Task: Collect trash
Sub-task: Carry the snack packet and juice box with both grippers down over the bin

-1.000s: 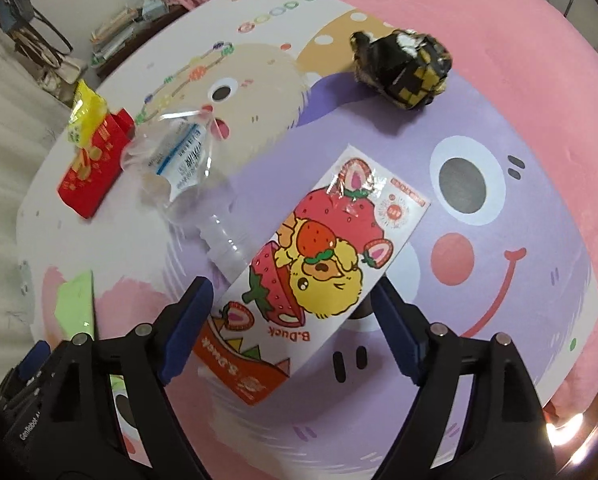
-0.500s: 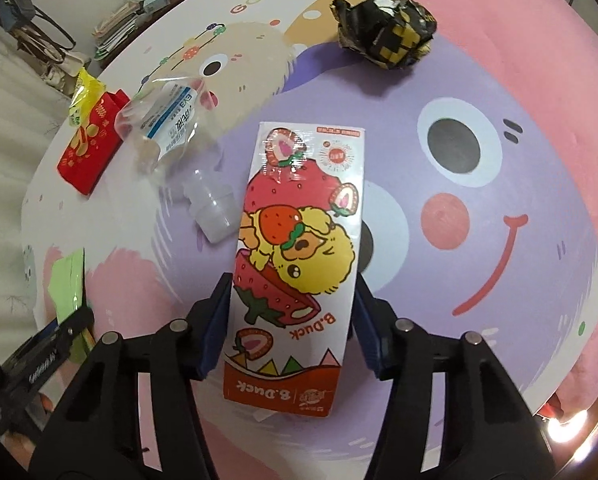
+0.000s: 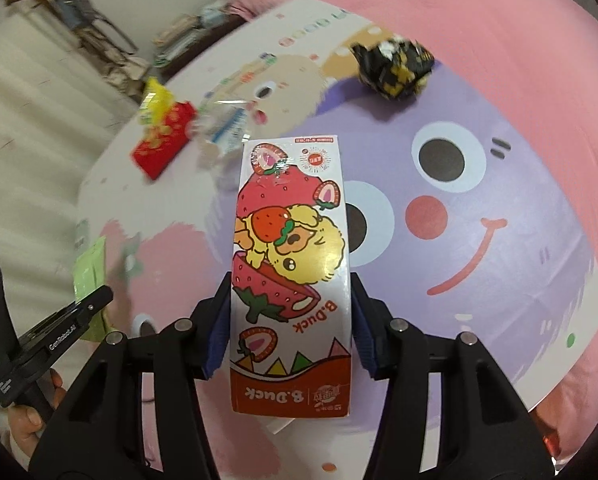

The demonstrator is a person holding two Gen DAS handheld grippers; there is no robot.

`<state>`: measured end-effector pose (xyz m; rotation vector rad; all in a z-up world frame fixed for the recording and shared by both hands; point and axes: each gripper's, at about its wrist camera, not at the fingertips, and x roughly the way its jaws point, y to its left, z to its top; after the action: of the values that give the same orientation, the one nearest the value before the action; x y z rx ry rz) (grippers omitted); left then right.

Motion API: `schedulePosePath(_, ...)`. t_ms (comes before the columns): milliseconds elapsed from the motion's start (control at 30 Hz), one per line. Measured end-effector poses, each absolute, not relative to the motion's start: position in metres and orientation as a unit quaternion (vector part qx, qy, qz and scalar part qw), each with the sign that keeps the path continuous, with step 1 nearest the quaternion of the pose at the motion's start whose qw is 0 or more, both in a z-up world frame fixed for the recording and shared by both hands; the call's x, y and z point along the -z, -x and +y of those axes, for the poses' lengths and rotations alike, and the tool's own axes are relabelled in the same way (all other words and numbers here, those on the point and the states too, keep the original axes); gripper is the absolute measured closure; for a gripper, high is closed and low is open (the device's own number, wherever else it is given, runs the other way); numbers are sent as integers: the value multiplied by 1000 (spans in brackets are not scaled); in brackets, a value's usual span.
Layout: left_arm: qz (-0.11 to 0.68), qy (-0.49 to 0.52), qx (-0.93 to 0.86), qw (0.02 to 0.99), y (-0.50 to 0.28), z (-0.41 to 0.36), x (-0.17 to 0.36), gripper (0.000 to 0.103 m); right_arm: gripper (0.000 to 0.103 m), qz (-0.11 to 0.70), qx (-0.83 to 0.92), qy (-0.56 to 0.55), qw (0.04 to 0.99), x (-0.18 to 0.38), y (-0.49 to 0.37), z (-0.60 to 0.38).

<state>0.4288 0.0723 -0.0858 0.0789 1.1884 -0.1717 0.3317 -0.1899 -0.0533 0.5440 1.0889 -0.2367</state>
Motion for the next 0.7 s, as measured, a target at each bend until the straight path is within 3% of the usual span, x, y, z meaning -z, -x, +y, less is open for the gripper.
schedulePosePath(367,476,-2,52,878,-274,38,-11,84,54,459,8,-202,865,-19,-231,-197)
schedulePosePath(700,438,41,28,897,-114,6,-60,84,54,418,-57,-151,894,-70,-105,-209)
